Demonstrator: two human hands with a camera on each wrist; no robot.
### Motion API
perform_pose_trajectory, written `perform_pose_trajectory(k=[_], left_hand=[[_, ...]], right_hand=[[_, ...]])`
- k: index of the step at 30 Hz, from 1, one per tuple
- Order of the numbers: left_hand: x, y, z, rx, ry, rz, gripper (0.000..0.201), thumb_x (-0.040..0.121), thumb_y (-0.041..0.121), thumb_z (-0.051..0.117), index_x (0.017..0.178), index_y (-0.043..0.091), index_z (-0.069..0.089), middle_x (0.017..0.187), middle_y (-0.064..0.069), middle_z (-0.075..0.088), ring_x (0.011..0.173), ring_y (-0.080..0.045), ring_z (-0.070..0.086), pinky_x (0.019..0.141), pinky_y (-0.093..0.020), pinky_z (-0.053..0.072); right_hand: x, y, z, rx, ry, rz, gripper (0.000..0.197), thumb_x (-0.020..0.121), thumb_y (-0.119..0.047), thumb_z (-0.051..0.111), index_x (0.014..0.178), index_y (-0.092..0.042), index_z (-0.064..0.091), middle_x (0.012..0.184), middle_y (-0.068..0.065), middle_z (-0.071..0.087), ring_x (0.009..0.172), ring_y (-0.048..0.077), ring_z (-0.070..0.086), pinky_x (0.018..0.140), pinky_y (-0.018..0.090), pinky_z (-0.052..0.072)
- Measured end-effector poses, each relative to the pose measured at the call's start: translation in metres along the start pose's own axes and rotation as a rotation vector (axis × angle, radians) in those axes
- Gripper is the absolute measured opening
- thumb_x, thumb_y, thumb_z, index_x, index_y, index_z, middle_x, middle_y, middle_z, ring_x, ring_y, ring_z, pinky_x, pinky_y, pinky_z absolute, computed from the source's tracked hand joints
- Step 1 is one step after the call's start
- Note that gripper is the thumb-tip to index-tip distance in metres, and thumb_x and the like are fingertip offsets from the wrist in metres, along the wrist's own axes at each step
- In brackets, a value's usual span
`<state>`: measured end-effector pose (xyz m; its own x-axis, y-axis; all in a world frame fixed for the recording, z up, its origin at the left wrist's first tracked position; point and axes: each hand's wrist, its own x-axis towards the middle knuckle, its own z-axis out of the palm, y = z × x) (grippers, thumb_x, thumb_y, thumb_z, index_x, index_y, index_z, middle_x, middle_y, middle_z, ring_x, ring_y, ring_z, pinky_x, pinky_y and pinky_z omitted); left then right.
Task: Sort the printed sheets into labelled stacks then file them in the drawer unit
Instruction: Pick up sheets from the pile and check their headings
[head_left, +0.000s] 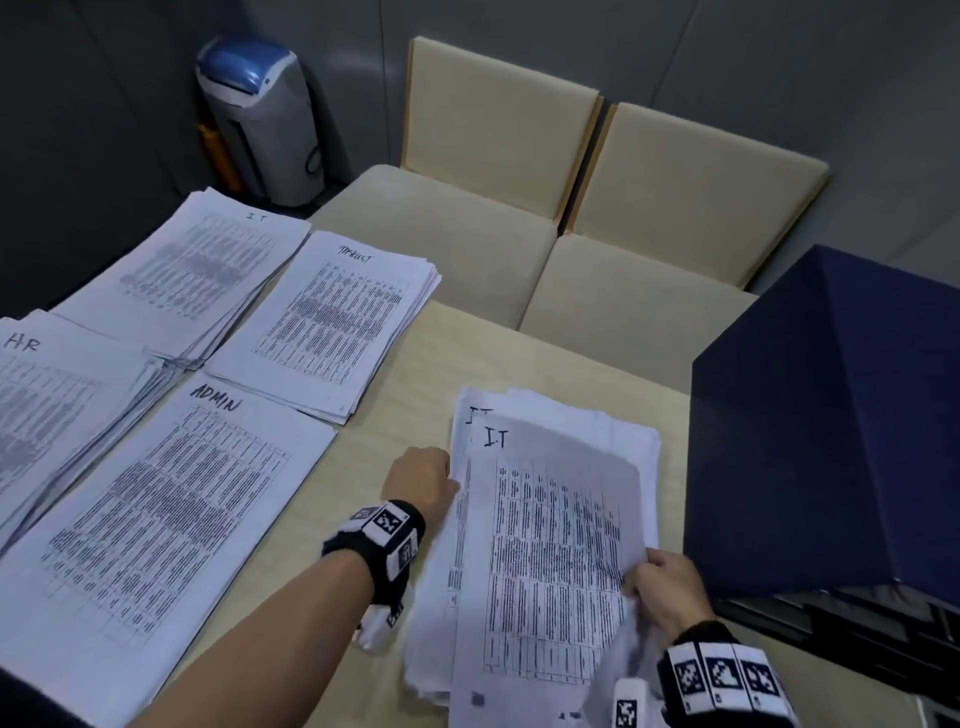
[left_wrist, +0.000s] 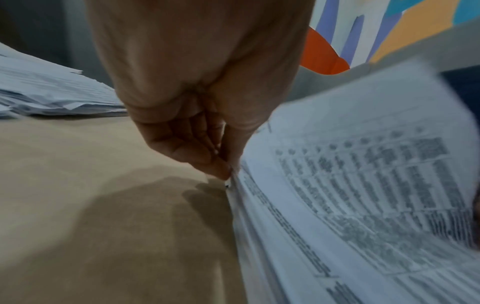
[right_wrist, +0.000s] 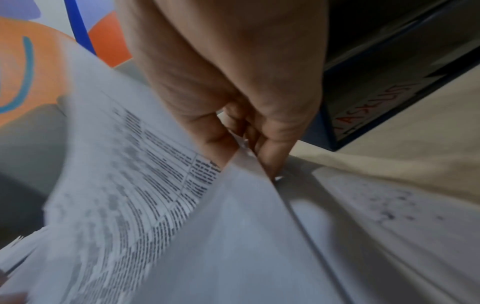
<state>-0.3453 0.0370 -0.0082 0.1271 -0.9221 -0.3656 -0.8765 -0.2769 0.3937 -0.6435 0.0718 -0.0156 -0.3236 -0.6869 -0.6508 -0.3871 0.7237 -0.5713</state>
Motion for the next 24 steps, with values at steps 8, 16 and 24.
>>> perform_pose_trajectory(k=[8,16,24], left_hand=[[-0.012,0.016,-0.029,0.408,-0.079,0.186,0.025,0.097,0.019,0.043,0.076,0.013,0.055,0.079,-0.007,0.063,0.076,-0.026,0.064,0.069,-0.031,0.053],[-0.025,0.012,-0.002,-0.543,0.008,0.313,0.036,0.093,0.002,0.047,0.114,0.019,0.07,0.109,0.006,0.074,0.097,-0.012,0.068,0.084,-0.028,0.055],[-0.025,0.005,0.009,-0.68,0.09,0.162,0.048,0.083,-0.012,0.044,0.094,0.024,0.073,0.101,0.004,0.073,0.088,-0.014,0.066,0.082,-0.028,0.054]], right_hand=[[-0.01,0.002,-0.002,0.181,0.042,-0.009,0.019,0.081,0.015,0.046,0.071,0.001,0.055,0.081,0.015,0.06,0.079,0.028,0.054,0.073,0.036,0.043],[-0.018,-0.002,0.004,0.401,0.118,-0.142,0.019,0.079,0.011,0.06,0.093,-0.001,0.059,0.099,0.01,0.064,0.093,0.028,0.058,0.083,0.037,0.044],[-0.015,0.005,0.002,0.412,0.078,-0.161,0.025,0.077,0.018,0.066,0.096,0.002,0.067,0.098,0.018,0.072,0.104,0.04,0.066,0.086,0.039,0.049]])
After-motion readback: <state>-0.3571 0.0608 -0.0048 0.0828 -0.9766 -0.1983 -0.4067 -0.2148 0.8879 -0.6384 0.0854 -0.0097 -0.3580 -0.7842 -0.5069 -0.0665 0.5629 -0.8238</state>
